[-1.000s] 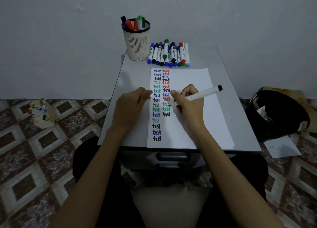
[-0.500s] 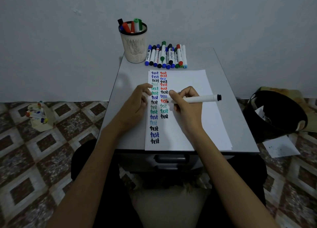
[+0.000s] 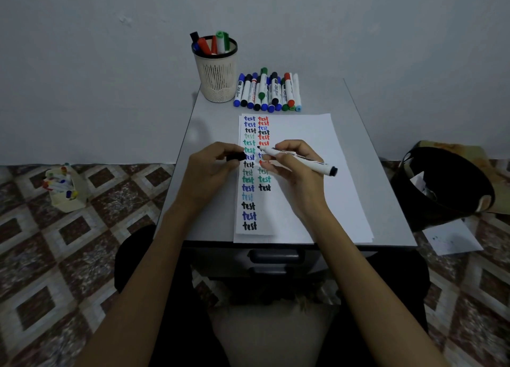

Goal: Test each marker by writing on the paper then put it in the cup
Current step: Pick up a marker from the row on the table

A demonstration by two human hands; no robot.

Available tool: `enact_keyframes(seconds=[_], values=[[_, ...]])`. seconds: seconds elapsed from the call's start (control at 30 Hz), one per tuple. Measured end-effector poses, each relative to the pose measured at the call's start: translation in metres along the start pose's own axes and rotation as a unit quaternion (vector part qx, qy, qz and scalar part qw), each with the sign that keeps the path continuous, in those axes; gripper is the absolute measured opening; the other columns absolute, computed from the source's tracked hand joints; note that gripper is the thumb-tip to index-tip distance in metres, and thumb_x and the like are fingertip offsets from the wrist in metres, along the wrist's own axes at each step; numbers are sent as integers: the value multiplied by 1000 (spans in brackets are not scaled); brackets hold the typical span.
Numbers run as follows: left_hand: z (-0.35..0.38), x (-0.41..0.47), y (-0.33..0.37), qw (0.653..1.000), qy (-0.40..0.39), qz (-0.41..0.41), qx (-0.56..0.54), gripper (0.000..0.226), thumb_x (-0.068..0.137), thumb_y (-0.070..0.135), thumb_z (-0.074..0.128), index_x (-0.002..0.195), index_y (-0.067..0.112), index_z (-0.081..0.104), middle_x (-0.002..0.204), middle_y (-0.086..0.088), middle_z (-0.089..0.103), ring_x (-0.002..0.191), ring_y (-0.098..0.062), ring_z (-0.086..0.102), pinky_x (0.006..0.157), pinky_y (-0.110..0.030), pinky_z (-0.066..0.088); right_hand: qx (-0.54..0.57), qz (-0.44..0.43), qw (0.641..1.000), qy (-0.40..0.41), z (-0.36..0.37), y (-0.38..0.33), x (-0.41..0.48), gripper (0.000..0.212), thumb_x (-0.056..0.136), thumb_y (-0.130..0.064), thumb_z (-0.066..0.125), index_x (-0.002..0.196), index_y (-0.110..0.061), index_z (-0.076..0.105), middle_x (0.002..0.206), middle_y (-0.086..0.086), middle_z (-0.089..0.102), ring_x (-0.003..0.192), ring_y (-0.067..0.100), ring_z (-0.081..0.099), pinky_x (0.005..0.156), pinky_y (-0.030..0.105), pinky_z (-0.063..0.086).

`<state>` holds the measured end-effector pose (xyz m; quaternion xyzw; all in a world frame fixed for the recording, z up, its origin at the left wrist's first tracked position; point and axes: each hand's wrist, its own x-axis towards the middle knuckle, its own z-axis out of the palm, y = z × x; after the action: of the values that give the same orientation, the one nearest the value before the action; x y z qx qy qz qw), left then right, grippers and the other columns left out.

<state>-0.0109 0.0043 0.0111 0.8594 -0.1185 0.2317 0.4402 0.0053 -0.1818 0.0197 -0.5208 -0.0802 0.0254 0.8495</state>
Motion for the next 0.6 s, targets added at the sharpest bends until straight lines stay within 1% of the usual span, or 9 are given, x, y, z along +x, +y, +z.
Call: enact_keyframes(seconds=[0.03, 0.1, 0.17, 0.23, 0.33, 0.4, 0.47, 0.53, 0.6], values=[[-1, 0, -1, 1000, 1, 12, 0, 19, 88, 9, 60, 106, 6, 64, 105, 0, 65, 98, -8, 61, 84, -17, 50, 14, 7, 1000, -9, 0, -1, -1, 10, 84, 8, 59, 90, 1, 61, 90, 23, 68, 87, 38, 68, 78, 41, 60], [-2, 0, -2, 1000, 8, 16, -17, 19, 87, 8, 60, 106, 5, 64, 104, -2, 65, 98, -9, 62, 82, -18, 51, 22, 15, 1000, -14, 2, -2, -1, 12, 85, 9, 55, 89, -1, 61, 86, 24, 67, 79, 35, 70, 69, 36, 61], [-3, 0, 0, 997, 26, -25, -66, 21, 84, 7, 65, 105, 4, 65, 103, -5, 67, 96, -10, 64, 79, -19, 53, 16, 18, 1000, -8, 2, -4, 0, 16, 86, 12, 52, 86, -3, 58, 78, 23, 65, 67, 30, 69, 57, 31, 58], [-3, 0, 2, 990, 39, -62, -118, 23, 81, 6, 68, 104, 5, 66, 99, -5, 69, 94, -10, 66, 77, -18, 53, 14, 21, 1000, 2, 1, -6, 0, 19, 86, 14, 53, 82, -4, 56, 71, 18, 64, 60, 26, 67, 50, 28, 55], [-4, -2, 3, 986, 43, -81, -142, 21, 79, 6, 69, 100, 6, 68, 94, 4, 71, 91, -9, 68, 76, -17, 52, 12, 30, 999, 2, 1, -6, 0, 21, 84, 15, 56, 79, -5, 55, 68, 15, 65, 58, 24, 66, 51, 27, 54], [-5, -1, 2, 983, 38, -82, -157, 21, 79, 6, 69, 100, 5, 68, 89, 12, 72, 90, -10, 68, 76, -16, 52, 7, 34, 999, -3, 1, -7, -1, 20, 84, 15, 57, 79, -4, 55, 69, 17, 65, 58, 24, 66, 52, 28, 55], [-5, -1, 2, 981, 31, -82, -172, 22, 79, 5, 69, 100, 4, 68, 88, 15, 72, 90, -10, 68, 76, -17, 52, 4, 40, 999, -6, 3, -7, -1, 19, 84, 15, 57, 80, -3, 55, 71, 19, 65, 58, 24, 66, 53, 28, 55], [-5, -2, 2, 978, 19, -84, -189, 23, 78, 4, 69, 101, 3, 68, 90, 11, 73, 91, -13, 69, 78, -21, 54, 0, 45, 999, -12, 4, -7, -1, 18, 83, 15, 58, 81, -2, 55, 73, 17, 66, 59, 24, 67, 55, 28, 56], [-6, -4, 3, 976, 5, -83, -200, 23, 78, 5, 69, 101, 3, 68, 93, 3, 73, 92, -17, 69, 81, -26, 54, -6, 50, 998, -26, 5, -8, -2, 18, 83, 14, 60, 83, -3, 55, 78, 16, 69, 63, 26, 68, 59, 28, 58]])
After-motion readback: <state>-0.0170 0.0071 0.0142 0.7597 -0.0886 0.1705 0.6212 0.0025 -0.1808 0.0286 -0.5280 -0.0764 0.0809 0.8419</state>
